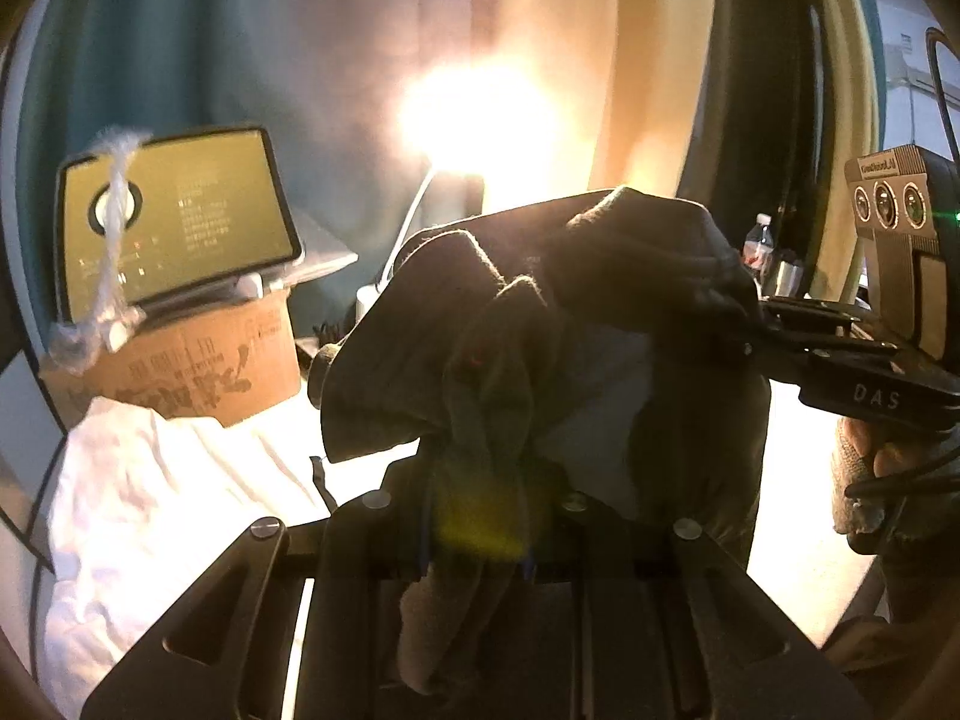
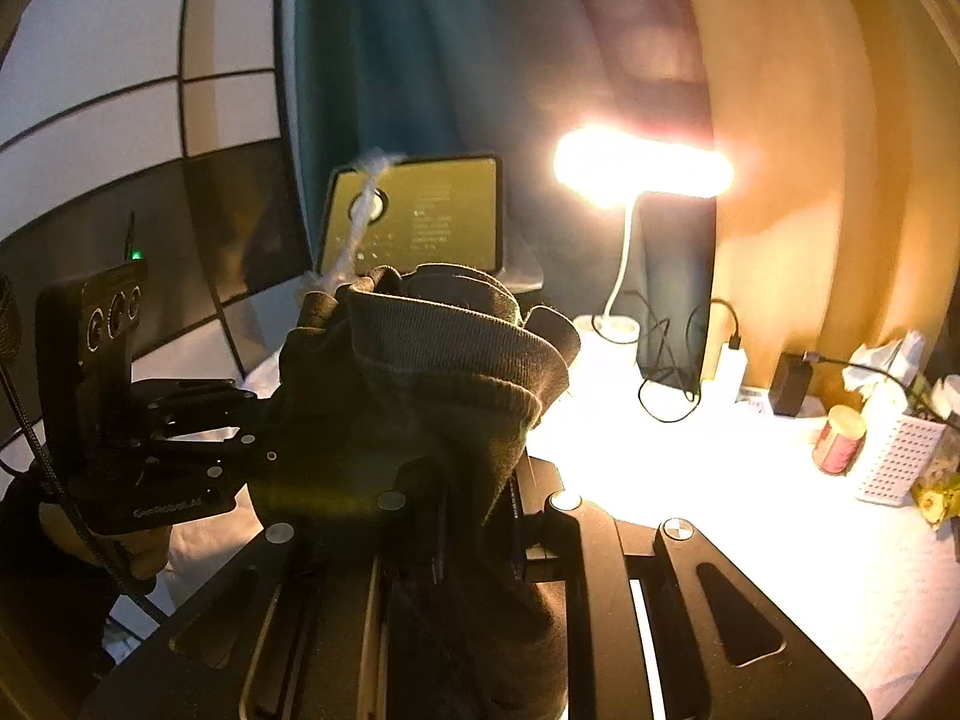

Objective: Fold small clothes
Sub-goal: 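Hold the brown shirt raised in both closed tools, shaking it out, then lower the held shirt onto the bedspread with both tools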

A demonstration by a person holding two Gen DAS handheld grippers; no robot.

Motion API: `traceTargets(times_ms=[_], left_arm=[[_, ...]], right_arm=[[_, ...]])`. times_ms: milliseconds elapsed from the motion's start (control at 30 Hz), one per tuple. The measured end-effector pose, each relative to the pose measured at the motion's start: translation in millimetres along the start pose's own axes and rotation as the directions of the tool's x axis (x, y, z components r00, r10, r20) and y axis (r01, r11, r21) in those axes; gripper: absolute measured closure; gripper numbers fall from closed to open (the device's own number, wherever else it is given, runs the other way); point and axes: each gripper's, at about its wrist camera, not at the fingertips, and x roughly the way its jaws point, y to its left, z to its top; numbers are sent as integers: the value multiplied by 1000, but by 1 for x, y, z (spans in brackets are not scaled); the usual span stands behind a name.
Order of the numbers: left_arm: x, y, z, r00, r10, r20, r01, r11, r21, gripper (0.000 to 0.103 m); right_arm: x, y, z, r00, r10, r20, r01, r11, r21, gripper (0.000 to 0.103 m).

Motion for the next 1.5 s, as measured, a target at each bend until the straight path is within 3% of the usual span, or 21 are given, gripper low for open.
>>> traceTargets(times_ms=[800, 1233, 1500], left_arm=[[98, 37, -14, 982, -23, -188, 8, 997, -75, 84], [140, 66, -28, 950, -46, -310, -15, 982, -190, 81], [144, 76, -30, 940, -11, -341, -76, 967, -243, 78]], right_arm=[[120, -73, -31, 983, 22, -182, 1, 993, 122, 86], [168, -93, -54, 960, 41, -277, 9, 984, 177, 86], [177, -130, -64, 950, -49, -308, 138, 952, 274, 86]])
